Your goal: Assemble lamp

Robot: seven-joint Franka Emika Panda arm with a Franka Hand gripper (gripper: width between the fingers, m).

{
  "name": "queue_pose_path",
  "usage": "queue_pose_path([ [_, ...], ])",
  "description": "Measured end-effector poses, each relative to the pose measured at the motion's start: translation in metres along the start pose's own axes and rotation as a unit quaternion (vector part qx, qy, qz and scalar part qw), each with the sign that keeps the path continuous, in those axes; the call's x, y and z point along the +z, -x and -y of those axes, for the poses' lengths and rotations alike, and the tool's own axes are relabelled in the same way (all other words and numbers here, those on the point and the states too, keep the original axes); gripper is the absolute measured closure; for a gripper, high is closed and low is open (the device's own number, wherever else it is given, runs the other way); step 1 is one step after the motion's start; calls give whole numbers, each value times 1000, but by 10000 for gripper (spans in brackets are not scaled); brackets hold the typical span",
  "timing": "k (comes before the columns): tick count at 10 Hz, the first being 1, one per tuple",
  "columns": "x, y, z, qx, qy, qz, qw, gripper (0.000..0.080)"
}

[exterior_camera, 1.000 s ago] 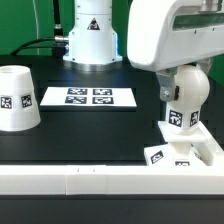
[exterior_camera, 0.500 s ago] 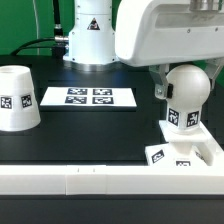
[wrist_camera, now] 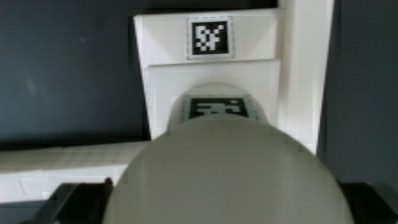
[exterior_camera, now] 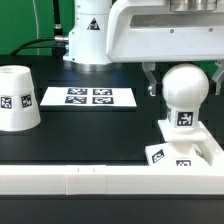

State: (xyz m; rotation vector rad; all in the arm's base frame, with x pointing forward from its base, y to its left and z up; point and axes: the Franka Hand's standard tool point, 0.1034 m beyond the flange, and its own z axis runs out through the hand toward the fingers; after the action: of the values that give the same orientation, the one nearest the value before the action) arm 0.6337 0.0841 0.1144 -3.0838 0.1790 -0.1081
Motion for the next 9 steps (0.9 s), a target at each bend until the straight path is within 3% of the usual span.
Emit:
queue_pose_path([
  [3, 4, 4, 5, 137, 1, 8, 991, 220],
  [7, 3, 4, 3, 218, 2, 7, 976, 220],
  [8, 3, 4, 3, 252, 1, 8, 968, 220],
  [9, 3, 6, 3, 308, -9, 6, 951, 220],
])
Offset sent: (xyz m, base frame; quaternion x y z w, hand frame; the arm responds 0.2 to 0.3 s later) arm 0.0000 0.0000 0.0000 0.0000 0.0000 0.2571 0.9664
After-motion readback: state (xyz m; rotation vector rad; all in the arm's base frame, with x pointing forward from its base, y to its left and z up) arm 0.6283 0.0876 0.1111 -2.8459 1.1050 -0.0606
